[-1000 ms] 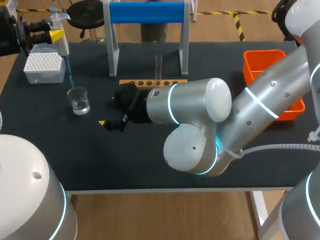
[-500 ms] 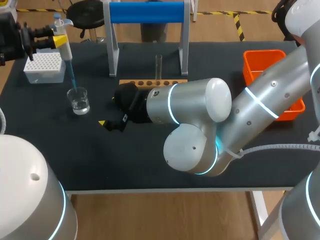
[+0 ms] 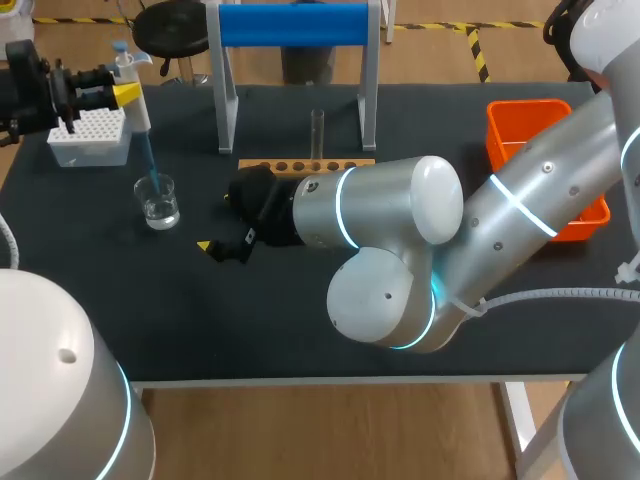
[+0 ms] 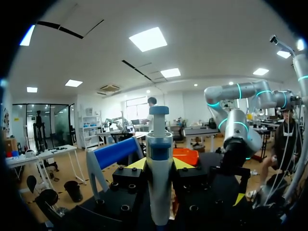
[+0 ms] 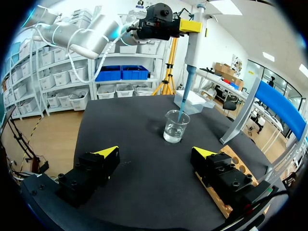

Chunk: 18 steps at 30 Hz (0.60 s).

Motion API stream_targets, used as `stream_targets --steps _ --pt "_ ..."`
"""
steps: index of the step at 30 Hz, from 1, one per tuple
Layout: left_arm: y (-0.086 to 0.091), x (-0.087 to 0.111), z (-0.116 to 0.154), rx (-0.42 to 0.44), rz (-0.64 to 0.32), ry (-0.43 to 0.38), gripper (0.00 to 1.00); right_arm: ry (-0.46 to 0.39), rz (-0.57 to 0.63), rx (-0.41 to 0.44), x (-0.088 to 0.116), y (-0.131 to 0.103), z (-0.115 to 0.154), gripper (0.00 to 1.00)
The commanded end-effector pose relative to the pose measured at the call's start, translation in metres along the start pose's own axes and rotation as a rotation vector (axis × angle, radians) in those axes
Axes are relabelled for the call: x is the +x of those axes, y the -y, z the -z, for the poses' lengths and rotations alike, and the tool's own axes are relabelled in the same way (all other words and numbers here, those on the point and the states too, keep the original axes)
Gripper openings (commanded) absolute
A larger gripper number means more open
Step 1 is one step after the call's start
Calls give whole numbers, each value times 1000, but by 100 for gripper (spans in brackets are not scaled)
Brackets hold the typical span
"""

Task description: Invert the test tube, pick up the pipette, mount the tip to pipette, aspirate from beaker and dispense into the tube, eject the tip, return the pipette, and cap with the stopper.

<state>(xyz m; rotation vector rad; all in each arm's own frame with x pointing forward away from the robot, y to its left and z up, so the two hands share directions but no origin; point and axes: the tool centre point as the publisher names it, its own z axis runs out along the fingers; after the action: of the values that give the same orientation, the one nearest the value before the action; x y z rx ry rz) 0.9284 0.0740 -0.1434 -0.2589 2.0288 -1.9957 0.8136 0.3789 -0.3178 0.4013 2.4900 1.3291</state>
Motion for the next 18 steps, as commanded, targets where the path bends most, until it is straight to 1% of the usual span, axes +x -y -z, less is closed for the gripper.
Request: stream_targets --steps 1,18 --pt "-5 -2 1 7 -1 -2 0 2 -1 0 1 0 0 100" --pt "-20 -3 4 13 21 6 0 2 -1 0 1 0 0 100"
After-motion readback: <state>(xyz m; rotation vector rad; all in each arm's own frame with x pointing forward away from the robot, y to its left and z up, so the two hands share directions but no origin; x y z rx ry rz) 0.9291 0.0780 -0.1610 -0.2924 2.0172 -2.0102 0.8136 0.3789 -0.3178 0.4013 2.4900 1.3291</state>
